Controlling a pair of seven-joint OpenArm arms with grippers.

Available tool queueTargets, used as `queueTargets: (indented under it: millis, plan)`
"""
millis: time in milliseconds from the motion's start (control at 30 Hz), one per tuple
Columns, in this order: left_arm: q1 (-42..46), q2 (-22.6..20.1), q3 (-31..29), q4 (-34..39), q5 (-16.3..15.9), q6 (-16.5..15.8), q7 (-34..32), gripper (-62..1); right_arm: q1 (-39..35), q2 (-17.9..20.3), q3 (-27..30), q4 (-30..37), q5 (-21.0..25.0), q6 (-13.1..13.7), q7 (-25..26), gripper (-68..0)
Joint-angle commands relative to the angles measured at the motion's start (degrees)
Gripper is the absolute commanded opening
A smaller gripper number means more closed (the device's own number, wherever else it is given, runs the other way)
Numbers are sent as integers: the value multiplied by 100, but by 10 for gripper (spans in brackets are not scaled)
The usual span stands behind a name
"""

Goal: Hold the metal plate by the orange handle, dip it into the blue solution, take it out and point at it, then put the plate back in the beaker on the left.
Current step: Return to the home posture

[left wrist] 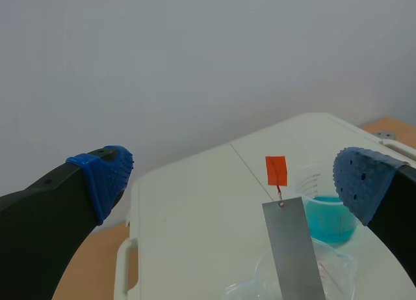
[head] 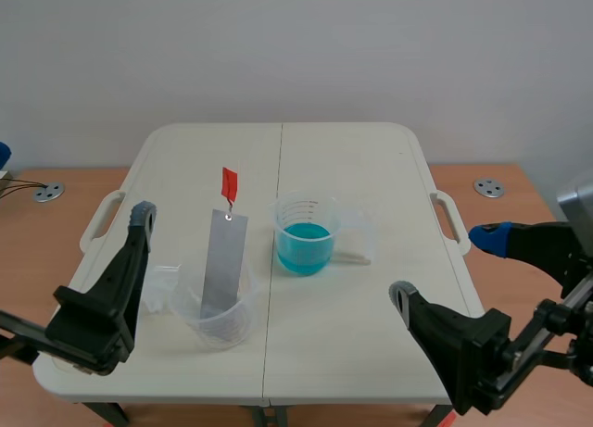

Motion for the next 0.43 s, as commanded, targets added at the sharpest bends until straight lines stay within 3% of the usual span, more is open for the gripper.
queueTargets:
  millis: [0,300,400]
  plan:
    - [-17,26,-26,70,-20,-11,2,14,2,59,94,140,44,4,83,-12]
    - [-17,26,-26,68,-20,-15,129,14,2,59,94,140,44,-2,81,-12]
    - [-17,26,-26,66,-20,-17,535,14,2,59,111,140,44,-2,81,-12]
